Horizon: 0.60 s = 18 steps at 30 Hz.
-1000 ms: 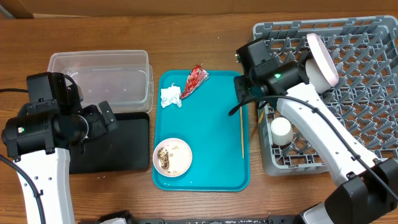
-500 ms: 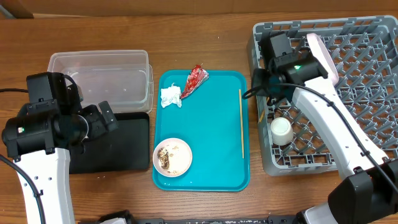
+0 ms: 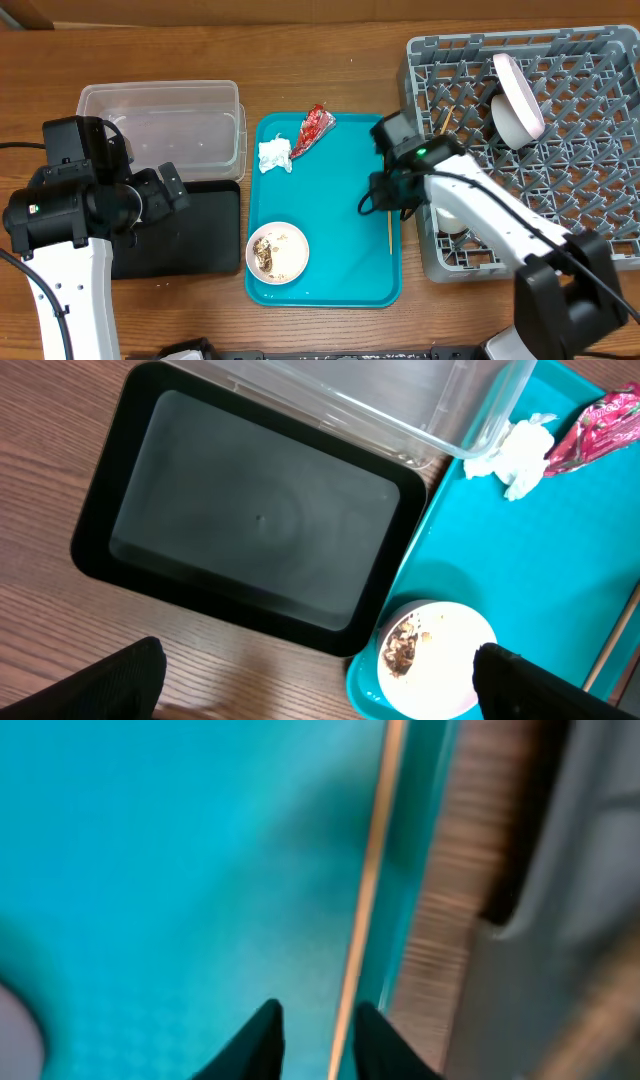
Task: Sort waste into correct bins and load items into the dishwasher
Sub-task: 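Return the right gripper to the tray and grasp the second chopstick, then carry the second chopstick to the rack's left side and release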
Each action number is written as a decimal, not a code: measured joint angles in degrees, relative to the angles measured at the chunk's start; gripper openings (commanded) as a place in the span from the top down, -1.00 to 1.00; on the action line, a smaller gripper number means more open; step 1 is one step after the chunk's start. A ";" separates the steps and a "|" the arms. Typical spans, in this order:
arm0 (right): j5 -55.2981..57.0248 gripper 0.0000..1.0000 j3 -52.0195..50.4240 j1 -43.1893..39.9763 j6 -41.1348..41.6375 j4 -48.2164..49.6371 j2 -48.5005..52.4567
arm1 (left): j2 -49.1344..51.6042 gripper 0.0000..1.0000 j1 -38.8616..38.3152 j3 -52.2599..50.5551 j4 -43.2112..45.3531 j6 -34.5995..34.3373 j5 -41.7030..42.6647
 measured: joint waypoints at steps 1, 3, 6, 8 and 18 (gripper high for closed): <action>0.02 0.36 -0.87 0.52 -0.57 1.05 0.59 | 0.00 -1.00 0.00 0.00 0.00 0.00 0.00; 0.42 0.29 -2.08 1.51 -1.40 2.71 1.92 | 0.00 -1.00 0.00 0.00 -0.02 0.00 0.00; 2.10 0.25 -2.78 2.25 -1.62 4.55 3.65 | 0.00 -1.00 0.00 0.00 0.00 0.00 0.00; 3.85 0.24 -3.04 2.16 -1.27 5.70 4.74 | 0.00 -1.00 0.00 0.00 -0.02 -0.02 0.00; 5.25 0.59 -3.28 2.12 -0.76 7.96 7.76 | 0.00 -1.00 0.00 0.00 0.00 0.00 0.00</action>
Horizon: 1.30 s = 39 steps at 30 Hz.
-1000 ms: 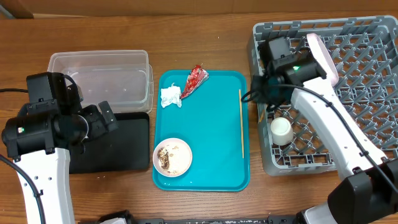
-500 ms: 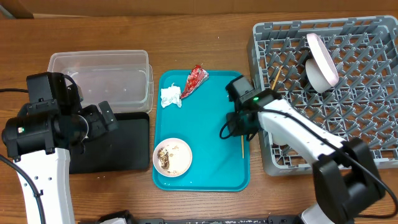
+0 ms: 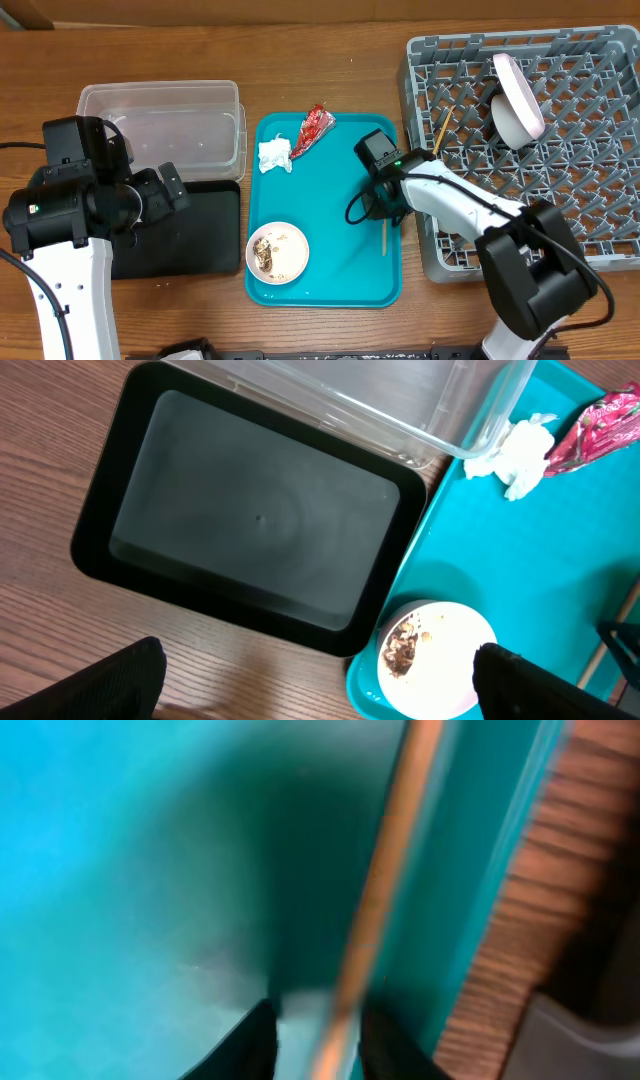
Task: Sort waste into correct bins and load items into the dishwasher
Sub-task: 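Carry the second chopstick to the rack's left side and release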
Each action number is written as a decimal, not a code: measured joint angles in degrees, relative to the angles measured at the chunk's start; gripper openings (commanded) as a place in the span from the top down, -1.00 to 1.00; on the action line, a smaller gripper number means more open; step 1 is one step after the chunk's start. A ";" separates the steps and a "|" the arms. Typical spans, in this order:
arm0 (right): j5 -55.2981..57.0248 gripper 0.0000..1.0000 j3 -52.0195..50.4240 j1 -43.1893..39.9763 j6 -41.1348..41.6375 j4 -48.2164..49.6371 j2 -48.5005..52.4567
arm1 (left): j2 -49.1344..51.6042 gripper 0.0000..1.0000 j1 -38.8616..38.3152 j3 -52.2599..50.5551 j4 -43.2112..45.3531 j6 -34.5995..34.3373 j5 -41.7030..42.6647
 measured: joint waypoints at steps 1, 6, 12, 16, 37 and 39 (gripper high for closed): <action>-0.48 0.70 0.00 0.00 0.13 0.24 0.07 | 0.00 -1.00 0.00 0.00 -0.02 -0.02 0.00; -1.66 0.92 0.02 0.00 0.35 0.04 0.07 | 0.00 -1.00 0.00 0.00 -0.02 -0.02 0.00; -2.03 0.92 0.68 0.00 0.39 -1.86 0.09 | 0.00 -1.00 0.00 0.00 -0.02 0.00 0.00; -2.14 0.92 4.02 -0.07 0.37 -6.69 0.20 | 0.00 -1.00 0.00 0.00 -0.02 0.00 0.00; 7.28 0.92 26.91 -19.17 -6.60 -5.73 -4.90 | 0.00 -1.00 0.00 0.00 -0.02 0.00 0.00; 7.21 0.92 26.91 -19.06 -7.39 -5.66 -2.29 | 0.00 -1.00 0.00 0.00 -0.02 0.00 0.00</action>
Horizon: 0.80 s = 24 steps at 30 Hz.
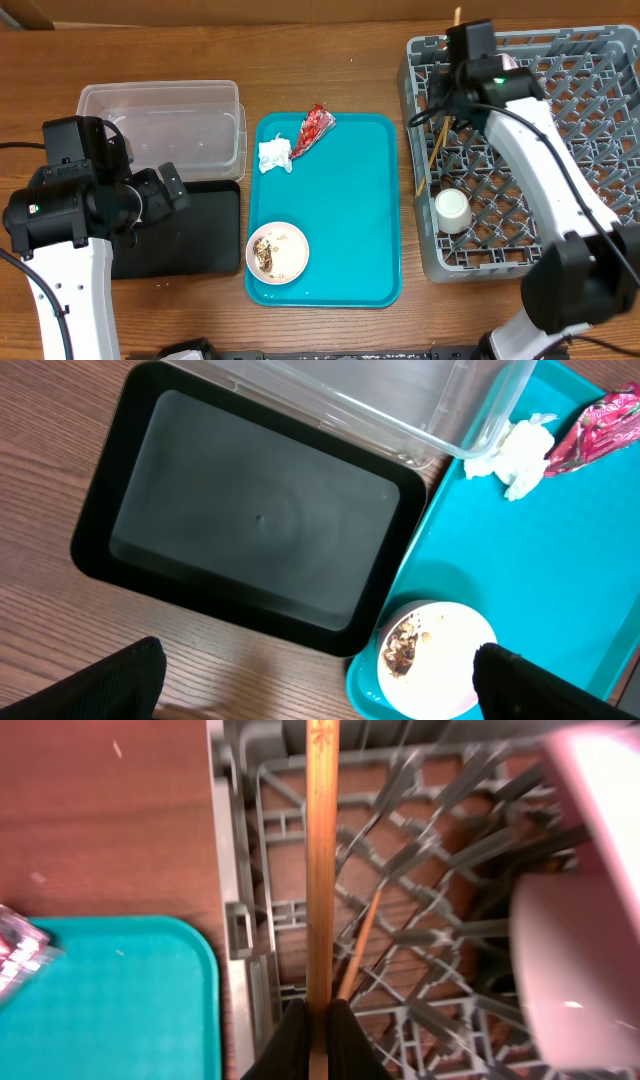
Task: Sort waste into correct bins and load items into the dishwasher
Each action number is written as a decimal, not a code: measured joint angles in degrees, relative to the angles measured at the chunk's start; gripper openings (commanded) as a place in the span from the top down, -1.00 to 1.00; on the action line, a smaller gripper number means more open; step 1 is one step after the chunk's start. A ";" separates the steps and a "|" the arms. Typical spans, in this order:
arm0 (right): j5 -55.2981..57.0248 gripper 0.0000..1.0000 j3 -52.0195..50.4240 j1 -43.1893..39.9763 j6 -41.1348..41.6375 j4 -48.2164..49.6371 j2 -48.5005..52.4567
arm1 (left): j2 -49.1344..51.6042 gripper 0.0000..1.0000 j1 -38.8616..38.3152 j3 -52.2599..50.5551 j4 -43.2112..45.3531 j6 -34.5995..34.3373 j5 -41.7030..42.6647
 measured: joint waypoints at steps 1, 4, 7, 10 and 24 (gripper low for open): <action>-0.02 0.92 0.00 0.02 -0.31 -0.02 0.94 | 0.00 -0.99 0.00 0.00 0.00 0.00 0.00; -0.04 0.72 -0.02 0.35 -1.49 0.00 3.37 | 0.00 -1.00 0.00 0.00 0.00 -0.02 0.00; 0.42 0.18 -0.13 0.50 -2.54 0.15 3.74 | 0.00 -1.00 0.00 0.00 0.00 0.00 0.00; 1.14 0.07 0.09 0.66 -3.96 -1.92 3.72 | 0.00 -1.00 0.00 0.00 0.00 0.00 0.00; -3.67 -0.19 9.22 6.82 -3.98 -15.50 -8.76 | 0.00 -1.00 0.00 0.00 0.00 0.00 0.00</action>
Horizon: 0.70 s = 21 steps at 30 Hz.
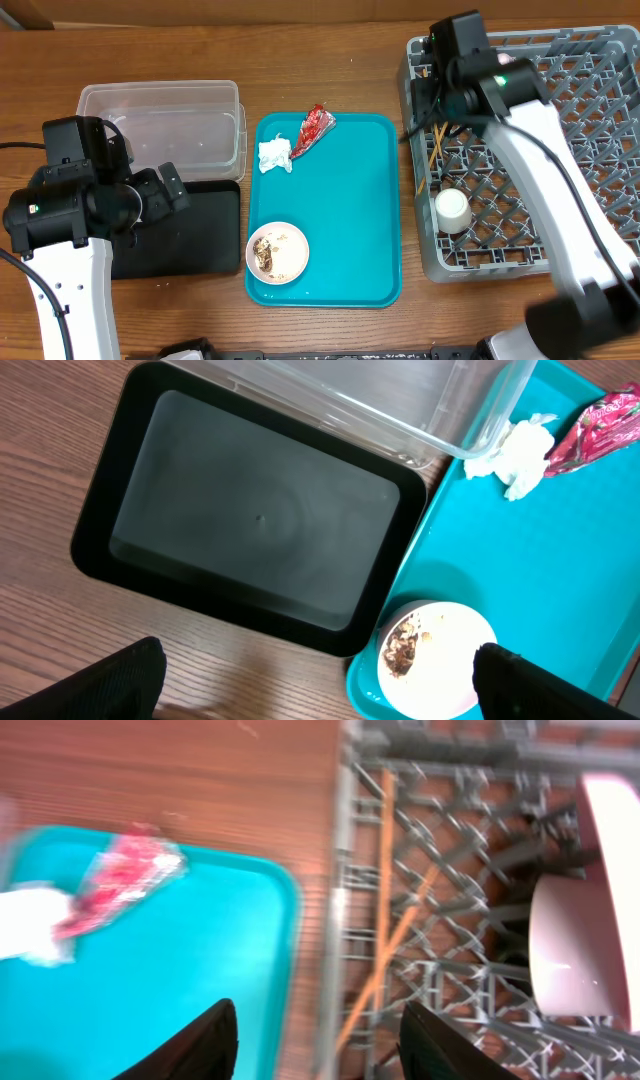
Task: Sort waste into correct bins and load items into the dishwasher
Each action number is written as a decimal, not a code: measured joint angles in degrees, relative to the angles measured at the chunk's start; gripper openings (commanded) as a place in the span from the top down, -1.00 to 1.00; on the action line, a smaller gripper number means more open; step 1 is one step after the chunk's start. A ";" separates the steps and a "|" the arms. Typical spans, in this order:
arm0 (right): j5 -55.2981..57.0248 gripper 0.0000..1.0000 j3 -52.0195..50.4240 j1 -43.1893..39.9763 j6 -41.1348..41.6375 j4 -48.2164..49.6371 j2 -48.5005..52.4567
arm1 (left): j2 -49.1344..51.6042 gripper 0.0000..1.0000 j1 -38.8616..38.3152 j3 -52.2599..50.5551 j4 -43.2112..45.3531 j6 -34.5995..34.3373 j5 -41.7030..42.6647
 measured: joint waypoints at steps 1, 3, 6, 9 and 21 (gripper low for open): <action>-0.48 -0.39 0.20 0.87 0.22 -0.46 -2.25 | 0.00 -1.00 0.00 0.00 0.02 0.00 0.00; -1.42 -1.00 0.55 2.71 0.57 -1.60 -6.69 | 0.00 -1.00 0.00 0.00 0.00 0.00 0.00; -2.73 -1.00 1.01 5.22 0.09 -3.43 -13.22 | 0.00 -1.00 0.00 0.00 0.02 0.00 0.00; -3.26 -1.00 1.40 6.60 0.17 -4.87 -18.36 | 0.00 -1.00 0.00 0.00 0.00 -0.02 0.00; -2.19 -1.00 1.44 6.64 0.17 -13.27 -21.62 | 0.00 -1.00 0.00 0.00 0.00 0.00 0.00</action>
